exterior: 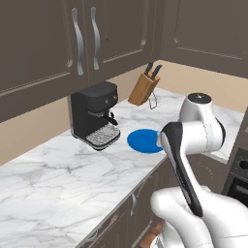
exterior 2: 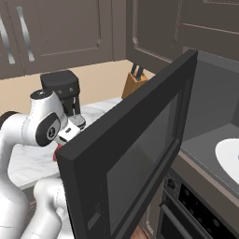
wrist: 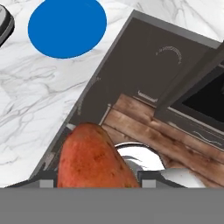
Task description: Pick the sweet potato from the counter and place it in the microwave. Then turn on the microwave.
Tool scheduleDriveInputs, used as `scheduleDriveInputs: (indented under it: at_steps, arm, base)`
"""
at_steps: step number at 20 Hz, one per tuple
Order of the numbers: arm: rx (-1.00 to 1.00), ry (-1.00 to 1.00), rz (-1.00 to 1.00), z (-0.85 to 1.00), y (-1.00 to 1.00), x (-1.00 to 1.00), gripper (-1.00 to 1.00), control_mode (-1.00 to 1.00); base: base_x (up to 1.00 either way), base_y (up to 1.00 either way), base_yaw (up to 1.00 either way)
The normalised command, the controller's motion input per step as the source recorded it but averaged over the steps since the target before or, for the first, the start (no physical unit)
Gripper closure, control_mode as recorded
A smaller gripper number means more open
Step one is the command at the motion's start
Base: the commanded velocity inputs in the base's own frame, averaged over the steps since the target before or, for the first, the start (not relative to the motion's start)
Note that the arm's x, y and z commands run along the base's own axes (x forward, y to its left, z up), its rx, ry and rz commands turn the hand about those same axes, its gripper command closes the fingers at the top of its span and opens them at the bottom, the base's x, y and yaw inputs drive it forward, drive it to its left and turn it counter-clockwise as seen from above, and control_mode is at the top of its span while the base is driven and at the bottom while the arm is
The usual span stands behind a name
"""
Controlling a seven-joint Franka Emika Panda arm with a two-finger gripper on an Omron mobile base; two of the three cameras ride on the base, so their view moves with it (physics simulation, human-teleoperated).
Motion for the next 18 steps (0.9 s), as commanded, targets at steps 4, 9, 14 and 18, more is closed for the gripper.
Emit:
scheduleDriveInputs:
  at_steps: [4, 9, 14, 18]
  arm:
    - [0.0, 0.0, 0.0, 0.16, 0.02, -0.35, 1.0, -1.0]
    - [0.0, 0.0, -0.01, 0.12, 0.02, -0.3, 1.0, -1.0]
    - [0.0, 0.0, -0.03, 0.05, 0.04, -0.23, 1.0, -1.0]
    - [0.0, 0.0, -0.02, 0.01, 0.03, -0.16, 1.0, -1.0]
  base:
    - [0.0, 0.0, 0.0]
    - [0.0, 0.0, 0.0]
    - [0.0, 0.0, 0.0]
    - [0.0, 0.0, 0.0]
